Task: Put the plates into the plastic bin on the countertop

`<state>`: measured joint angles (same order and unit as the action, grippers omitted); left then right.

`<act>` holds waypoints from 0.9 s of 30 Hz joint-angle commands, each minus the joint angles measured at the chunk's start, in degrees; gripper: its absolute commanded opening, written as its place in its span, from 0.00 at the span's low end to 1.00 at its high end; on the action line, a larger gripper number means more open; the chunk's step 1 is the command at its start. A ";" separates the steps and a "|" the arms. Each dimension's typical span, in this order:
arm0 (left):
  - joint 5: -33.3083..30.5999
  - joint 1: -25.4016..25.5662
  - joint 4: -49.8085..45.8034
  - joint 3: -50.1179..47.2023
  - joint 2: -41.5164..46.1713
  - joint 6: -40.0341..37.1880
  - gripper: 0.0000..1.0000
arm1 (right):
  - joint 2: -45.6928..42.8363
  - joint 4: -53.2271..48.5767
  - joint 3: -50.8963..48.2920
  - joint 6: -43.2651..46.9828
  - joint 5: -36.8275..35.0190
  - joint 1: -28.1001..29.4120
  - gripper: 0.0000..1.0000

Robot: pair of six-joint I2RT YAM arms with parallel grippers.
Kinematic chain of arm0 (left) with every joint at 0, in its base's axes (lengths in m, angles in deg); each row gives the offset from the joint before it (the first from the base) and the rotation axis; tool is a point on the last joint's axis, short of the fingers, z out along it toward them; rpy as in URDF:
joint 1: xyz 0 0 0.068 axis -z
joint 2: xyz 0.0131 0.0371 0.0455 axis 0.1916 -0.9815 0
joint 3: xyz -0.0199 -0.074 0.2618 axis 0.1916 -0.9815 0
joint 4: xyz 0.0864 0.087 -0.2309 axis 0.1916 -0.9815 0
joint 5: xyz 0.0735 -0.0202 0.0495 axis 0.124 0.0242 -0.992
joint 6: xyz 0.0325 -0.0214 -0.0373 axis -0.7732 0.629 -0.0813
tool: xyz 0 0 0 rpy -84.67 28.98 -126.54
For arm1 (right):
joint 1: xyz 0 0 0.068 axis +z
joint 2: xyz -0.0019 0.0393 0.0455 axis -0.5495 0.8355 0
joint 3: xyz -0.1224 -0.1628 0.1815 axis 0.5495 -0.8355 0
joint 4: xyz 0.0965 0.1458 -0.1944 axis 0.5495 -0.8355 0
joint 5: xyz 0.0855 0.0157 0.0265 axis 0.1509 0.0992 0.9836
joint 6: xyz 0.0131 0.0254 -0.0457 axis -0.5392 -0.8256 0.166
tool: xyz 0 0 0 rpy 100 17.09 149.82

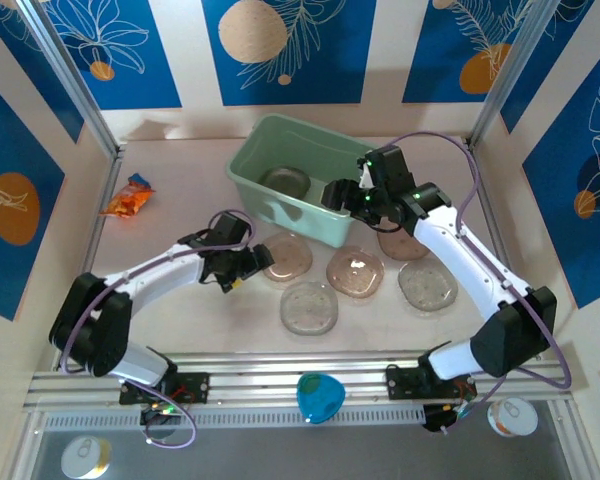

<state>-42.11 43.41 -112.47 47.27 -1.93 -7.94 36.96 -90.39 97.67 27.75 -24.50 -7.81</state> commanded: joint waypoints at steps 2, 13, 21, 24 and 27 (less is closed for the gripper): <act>-1.26 1.68 1.77 1.54 -2.84 3.99 0.91 | -2.79 0.98 -1.18 1.13 -0.26 -0.77 0.72; -2.64 1.98 2.12 5.87 -7.97 3.14 0.81 | -5.72 2.07 -4.78 0.43 -0.09 -2.90 0.71; -1.61 1.98 -0.33 11.06 -14.23 1.23 0.75 | -4.32 2.42 -4.87 0.51 0.93 -4.33 0.70; -1.25 1.91 -1.21 12.69 -16.16 0.57 0.72 | -3.38 2.43 -5.20 0.78 0.45 -4.55 0.69; -0.81 1.83 -1.92 13.73 -17.68 0.43 0.66 | -2.23 2.86 -5.53 0.62 0.81 -5.03 0.69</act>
<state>-43.56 44.94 -112.08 58.87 -17.91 -6.00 33.33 -88.13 93.26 27.77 -24.43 -12.18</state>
